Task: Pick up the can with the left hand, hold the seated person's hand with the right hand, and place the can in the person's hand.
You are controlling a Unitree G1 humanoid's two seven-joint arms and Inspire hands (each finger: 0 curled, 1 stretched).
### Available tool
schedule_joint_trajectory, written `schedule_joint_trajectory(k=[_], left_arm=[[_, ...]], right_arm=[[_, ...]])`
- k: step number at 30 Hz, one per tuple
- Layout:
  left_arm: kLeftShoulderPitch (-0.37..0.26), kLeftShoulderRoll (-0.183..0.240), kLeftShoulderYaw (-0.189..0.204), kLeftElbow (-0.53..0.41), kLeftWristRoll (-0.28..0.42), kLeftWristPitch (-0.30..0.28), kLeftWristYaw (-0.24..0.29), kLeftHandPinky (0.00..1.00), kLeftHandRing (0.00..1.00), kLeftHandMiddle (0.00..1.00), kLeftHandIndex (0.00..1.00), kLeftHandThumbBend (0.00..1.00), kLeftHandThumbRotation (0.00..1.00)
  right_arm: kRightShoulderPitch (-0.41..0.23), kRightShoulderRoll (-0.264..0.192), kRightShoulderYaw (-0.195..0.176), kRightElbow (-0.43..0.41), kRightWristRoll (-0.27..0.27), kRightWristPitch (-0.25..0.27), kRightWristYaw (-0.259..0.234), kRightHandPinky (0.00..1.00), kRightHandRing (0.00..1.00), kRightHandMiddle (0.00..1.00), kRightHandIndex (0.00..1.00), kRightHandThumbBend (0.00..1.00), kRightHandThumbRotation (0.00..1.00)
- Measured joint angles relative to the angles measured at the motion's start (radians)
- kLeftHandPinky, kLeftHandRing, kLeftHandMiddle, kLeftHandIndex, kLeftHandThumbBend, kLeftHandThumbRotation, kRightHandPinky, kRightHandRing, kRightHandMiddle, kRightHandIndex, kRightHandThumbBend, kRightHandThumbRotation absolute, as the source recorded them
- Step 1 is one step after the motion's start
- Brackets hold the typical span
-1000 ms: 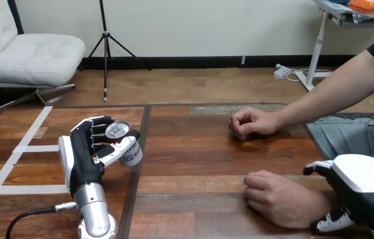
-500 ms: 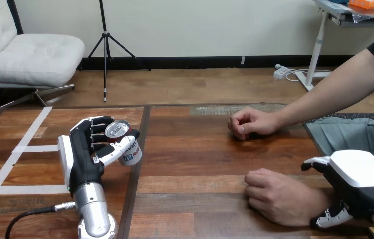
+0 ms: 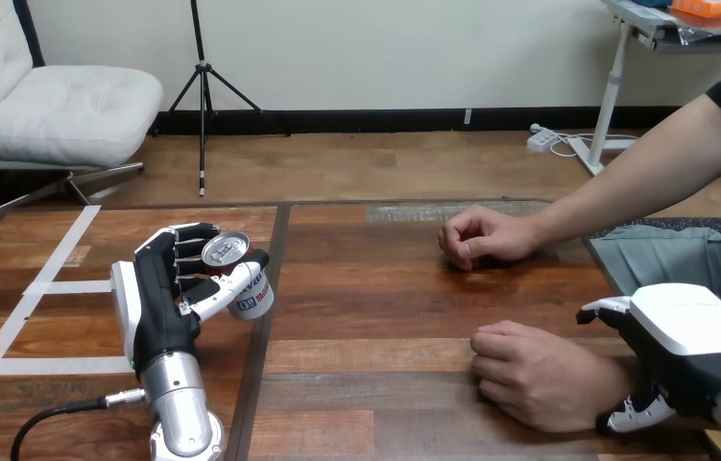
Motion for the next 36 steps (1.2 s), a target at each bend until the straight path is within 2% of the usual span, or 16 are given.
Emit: schedule_joint_trajectory(k=[10,22,36], left_arm=[[0.000,0.000,0.000,-0.005,0.000,0.000,-0.001,0.44,0.51,0.54,0.53,0.64,0.00],[0.000,0.001,0.000,-0.012,0.000,0.000,-0.001,0.44,0.51,0.54,0.53,0.65,0.00],[0.000,0.002,0.000,-0.018,0.000,0.000,-0.002,0.44,0.51,0.53,0.53,0.65,0.00]], right_arm=[[-0.021,-0.015,0.013,0.035,0.001,0.001,-0.008,0.85,0.86,0.88,0.82,0.74,0.13],[-0.023,-0.015,0.013,0.050,0.017,0.003,-0.018,0.82,0.85,0.87,0.82,0.73,0.10],[-0.024,-0.016,0.014,0.070,0.033,-0.004,-0.041,0.75,0.79,0.81,0.79,0.73,0.16]])
